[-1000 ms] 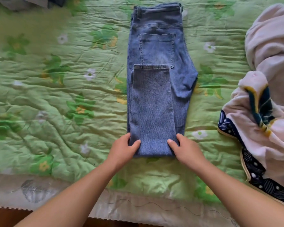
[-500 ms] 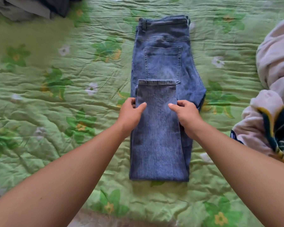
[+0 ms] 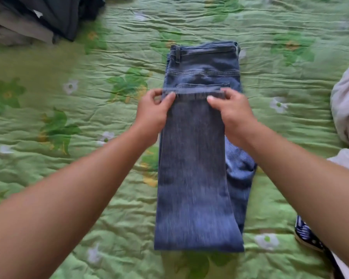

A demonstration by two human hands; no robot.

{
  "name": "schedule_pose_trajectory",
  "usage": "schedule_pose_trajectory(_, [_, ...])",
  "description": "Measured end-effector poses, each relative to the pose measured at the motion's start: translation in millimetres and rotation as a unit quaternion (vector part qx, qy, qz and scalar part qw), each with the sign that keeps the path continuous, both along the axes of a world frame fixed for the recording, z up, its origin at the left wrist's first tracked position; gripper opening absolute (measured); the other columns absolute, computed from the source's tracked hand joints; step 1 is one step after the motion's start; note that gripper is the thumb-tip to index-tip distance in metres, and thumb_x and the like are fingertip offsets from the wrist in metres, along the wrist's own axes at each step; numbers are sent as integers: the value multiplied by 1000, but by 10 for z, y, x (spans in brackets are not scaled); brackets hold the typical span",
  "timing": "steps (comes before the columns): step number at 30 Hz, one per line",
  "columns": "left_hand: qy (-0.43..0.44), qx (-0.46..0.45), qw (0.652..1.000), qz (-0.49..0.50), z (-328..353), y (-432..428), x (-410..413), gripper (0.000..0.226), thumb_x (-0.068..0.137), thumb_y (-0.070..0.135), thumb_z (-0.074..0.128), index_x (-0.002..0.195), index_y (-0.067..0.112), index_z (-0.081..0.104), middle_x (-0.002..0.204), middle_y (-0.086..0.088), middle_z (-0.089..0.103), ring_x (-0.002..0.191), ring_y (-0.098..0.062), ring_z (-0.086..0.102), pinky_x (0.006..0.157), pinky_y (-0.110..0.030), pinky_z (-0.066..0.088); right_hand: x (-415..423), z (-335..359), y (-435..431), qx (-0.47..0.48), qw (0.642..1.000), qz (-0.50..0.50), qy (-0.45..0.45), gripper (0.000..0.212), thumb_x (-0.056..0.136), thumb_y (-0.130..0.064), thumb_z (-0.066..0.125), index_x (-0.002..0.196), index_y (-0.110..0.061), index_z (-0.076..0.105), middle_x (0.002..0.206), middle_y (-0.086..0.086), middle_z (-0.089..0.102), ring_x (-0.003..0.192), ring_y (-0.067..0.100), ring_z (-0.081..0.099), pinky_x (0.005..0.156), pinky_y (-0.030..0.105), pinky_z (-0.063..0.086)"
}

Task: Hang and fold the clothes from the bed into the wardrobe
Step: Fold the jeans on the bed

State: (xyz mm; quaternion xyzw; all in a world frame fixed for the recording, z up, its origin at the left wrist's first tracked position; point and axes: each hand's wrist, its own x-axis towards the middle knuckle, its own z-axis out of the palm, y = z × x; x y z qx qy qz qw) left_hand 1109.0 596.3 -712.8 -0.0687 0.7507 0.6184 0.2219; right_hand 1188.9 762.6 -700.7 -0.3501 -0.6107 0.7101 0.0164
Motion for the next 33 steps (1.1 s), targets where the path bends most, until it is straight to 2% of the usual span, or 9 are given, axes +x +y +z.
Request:
schedule_pose_trajectory(2, [-4, -10, 1000, -7, 75, 163, -373, 25, 94, 29, 71, 114, 18, 60, 109, -8, 73, 95, -22, 72, 80, -39, 60, -344, 20, 142, 9, 1000, 5, 14, 5, 92, -10, 67, 95, -14, 69, 94, 4, 74, 86, 19, 69, 87, 50, 58])
schedule_pose_trajectory(5, [-105, -31, 993, -52, -13, 261, -527, 46, 92, 33, 72, 130, 19, 50, 122, -10, 66, 116, -28, 64, 100, -50, 52, -517, -153, 235, 1, 994, 55, -94, 47, 93, -36, 69, 134, -13, 60, 140, 8, 60, 124, 24, 58, 104, 46, 46])
schedule_pose_trajectory(7, [-152, -34, 986, -60, -111, 156, -338, 55, 91, 26, 74, 136, 22, 43, 132, -12, 60, 122, -31, 60, 106, -53, 47, -293, -305, 226, -38, 985, 60, -160, 54, 95, -42, 67, 138, -13, 57, 150, 8, 50, 133, 26, 50, 107, 39, 38])
schedule_pose_trajectory(11, [-201, 19, 979, -30, -219, -202, 204, 49, 91, 14, 73, 130, 23, 44, 131, -18, 61, 121, -33, 61, 106, -58, 45, 311, -416, 206, -168, 969, 66, -169, 41, 99, -39, 60, 127, -10, 62, 132, 18, 65, 108, 28, 66, 98, 45, 54])
schedule_pose_trajectory(15, [-223, 28, 973, -56, -191, -590, 730, 31, 93, 13, 69, 121, 20, 58, 107, -1, 76, 91, -11, 74, 88, -38, 55, 880, -292, 83, -227, 954, 90, -172, 35, 97, -37, 62, 120, -11, 66, 114, 13, 75, 102, 26, 73, 83, 38, 58])
schedule_pose_trajectory(21, [-276, 3, 949, -152, -113, -1045, 1590, 25, 95, 10, 64, 120, 14, 67, 114, -1, 75, 100, -17, 72, 81, -37, 59, 1962, -233, -393, -141, 951, 142, -234, 22, 97, -15, 64, 113, -2, 70, 103, 10, 77, 82, 21, 74, 62, 23, 55])
schedule_pose_trajectory(24, [-291, -22, 943, -158, -106, -1202, 2012, 25, 98, 8, 60, 122, 11, 65, 113, -3, 75, 96, -16, 72, 81, -37, 58, 2377, -255, -558, -128, 946, 140, -262, 17, 99, -12, 61, 107, -1, 71, 100, 10, 76, 80, 18, 71, 63, 21, 51])
schedule_pose_trajectory(28, [-284, -48, 946, -150, -103, -1300, 2345, 28, 100, 2, 54, 127, -2, 61, 124, -18, 69, 105, -26, 66, 98, -49, 53, 2601, -241, -658, -86, 954, 155, -243, 17, 100, -9, 59, 89, -10, 72, 79, -5, 75, 61, 0, 68, 48, 11, 44])
schedule_pose_trajectory(33, [-294, -82, 937, -170, -78, -1444, 2508, 26, 101, 8, 56, 125, 5, 64, 122, -14, 71, 99, -24, 68, 90, -46, 55, 2818, -243, -788, -42, 954, 174, -241, 16, 99, -13, 62, 88, -13, 73, 93, 2, 76, 79, 13, 69, 69, 26, 51])
